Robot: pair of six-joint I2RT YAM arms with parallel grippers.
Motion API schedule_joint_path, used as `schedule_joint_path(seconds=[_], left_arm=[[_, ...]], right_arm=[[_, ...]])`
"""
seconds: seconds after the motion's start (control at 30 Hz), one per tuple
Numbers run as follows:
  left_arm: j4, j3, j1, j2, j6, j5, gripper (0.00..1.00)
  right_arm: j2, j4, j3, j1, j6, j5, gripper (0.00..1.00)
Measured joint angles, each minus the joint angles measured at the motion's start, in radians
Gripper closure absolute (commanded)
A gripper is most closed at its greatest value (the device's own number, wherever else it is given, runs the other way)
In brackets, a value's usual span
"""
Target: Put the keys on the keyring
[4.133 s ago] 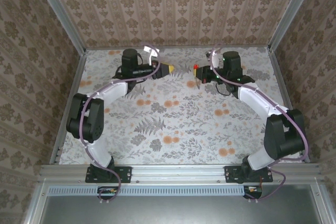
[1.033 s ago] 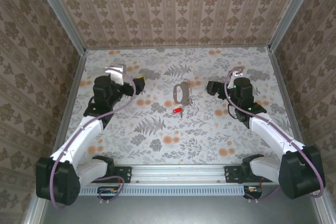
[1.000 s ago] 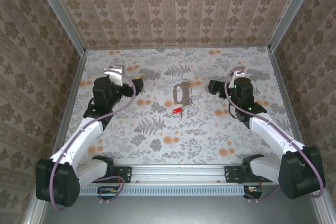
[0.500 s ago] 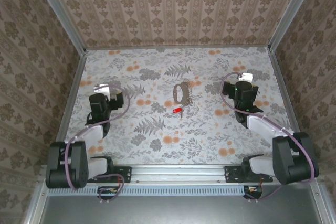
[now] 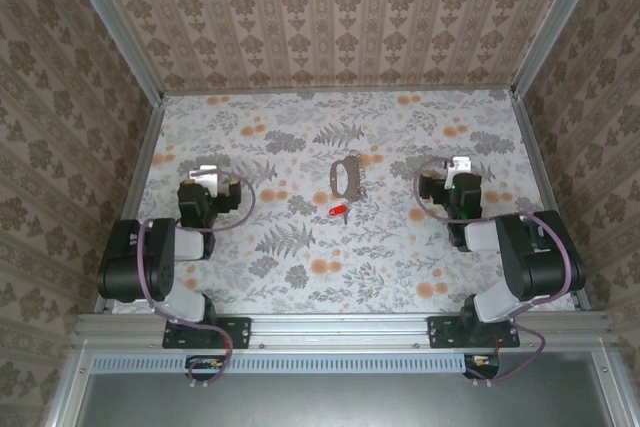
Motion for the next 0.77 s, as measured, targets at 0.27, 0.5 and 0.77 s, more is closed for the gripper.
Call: schedule_joint_path(seconds=[0.27, 0.5, 0.77], left_arm=[[-0.045, 0.084, 0.039, 0.005, 0.0, 0.056, 0.0], [-0.069, 0.084, 0.039, 0.005, -0.001, 0.068, 0.0], [-0.072, 0.084, 0.036, 0.005, -0.001, 0.065, 0.0]], right_arm=[[0.0, 0.019, 0.011, -0.019, 0.002, -0.068, 0.0], [0.0, 0.033, 0.011, -0.002, 0.0, -0.063, 0.0], [0.0, 0.03, 0.014, -0.006, 0.001, -0.069, 0.0]])
